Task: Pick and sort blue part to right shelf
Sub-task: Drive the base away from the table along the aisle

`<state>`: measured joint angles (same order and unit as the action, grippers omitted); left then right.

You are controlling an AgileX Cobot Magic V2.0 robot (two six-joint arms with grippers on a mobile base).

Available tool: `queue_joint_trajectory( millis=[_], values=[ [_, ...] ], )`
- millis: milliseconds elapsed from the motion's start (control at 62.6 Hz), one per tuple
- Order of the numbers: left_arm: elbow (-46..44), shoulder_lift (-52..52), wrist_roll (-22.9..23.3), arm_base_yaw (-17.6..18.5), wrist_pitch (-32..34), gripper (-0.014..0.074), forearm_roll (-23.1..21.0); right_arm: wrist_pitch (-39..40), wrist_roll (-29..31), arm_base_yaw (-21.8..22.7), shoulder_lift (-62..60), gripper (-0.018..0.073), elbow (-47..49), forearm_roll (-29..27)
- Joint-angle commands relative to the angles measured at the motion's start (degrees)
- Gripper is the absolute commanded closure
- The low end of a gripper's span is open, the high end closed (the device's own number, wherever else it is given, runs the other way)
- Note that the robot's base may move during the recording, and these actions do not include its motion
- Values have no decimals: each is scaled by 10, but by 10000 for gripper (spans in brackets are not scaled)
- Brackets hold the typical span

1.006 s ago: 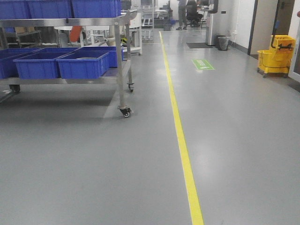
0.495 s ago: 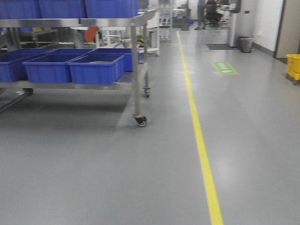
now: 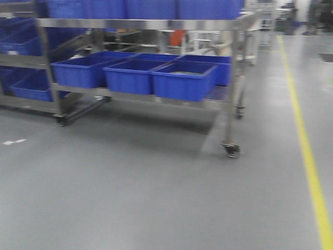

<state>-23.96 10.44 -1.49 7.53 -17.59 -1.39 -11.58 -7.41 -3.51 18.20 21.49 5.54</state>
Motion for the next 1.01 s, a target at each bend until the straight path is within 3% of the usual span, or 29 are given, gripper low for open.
queue_joint_trajectory(
  millis=[0, 990],
  values=[
    [-16, 7, 3, 0, 52, 232, -1, 55, 2, 4, 5, 186, 18, 8],
    [-16, 7, 3, 0, 52, 232, -1, 55, 2, 4, 5, 186, 18, 8]
  ],
)
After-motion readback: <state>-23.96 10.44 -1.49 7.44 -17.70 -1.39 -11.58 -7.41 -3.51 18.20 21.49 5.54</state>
